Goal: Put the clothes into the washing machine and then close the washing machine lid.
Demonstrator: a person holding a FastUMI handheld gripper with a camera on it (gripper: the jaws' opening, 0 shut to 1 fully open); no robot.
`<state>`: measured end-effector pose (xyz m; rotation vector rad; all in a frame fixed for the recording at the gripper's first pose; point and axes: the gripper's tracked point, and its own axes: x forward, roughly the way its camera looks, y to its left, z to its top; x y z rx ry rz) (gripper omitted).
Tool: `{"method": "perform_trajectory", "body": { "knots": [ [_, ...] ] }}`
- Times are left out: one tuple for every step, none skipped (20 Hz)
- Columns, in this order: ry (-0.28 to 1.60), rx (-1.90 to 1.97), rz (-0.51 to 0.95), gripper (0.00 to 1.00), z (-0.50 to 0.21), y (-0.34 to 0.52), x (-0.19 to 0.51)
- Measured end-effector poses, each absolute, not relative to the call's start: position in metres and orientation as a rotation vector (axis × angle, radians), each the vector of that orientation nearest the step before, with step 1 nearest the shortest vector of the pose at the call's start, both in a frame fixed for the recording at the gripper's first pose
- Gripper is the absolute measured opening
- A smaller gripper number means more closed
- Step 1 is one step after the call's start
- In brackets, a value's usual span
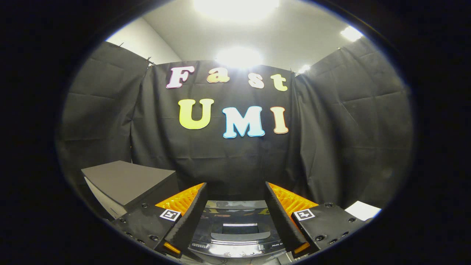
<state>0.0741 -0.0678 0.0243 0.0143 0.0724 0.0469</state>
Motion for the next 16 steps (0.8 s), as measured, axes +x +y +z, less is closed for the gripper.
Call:
{"method": "perform_trajectory", "body": {
  "knots": [
    [0.073,0.011,0.05,0.96,0.022,-0.069,0.066],
    [0.072,0.016,0.053,0.96,0.021,-0.069,0.06],
    [0.068,0.022,0.053,0.96,0.021,-0.069,0.053],
    [0.061,0.026,0.056,0.96,0.022,-0.069,0.046],
    [0.048,0.028,0.057,0.96,0.023,-0.07,0.04],
    [0.046,0.026,0.057,0.96,0.021,-0.071,0.037],
    [0.045,0.024,0.055,0.96,0.018,-0.072,0.032],
    [0.046,0.024,0.056,0.96,0.016,-0.072,0.028],
    [0.045,0.024,0.057,0.96,0.016,-0.073,0.025],
    [0.043,0.024,0.058,0.96,0.015,-0.072,0.023],
    [0.048,0.019,0.058,0.96,0.013,-0.072,0.022],
    [0.052,0.015,0.057,0.96,0.011,-0.072,0.021],
    [0.06,0.014,0.059,0.96,0.009,-0.071,0.021],
    [0.06,0.019,0.064,0.96,0.009,-0.069,0.02],
    [0.062,0.023,0.067,0.96,0.009,-0.068,0.021],
    [0.062,0.023,0.072,0.96,0.01,-0.067,0.021]
  ]
}}
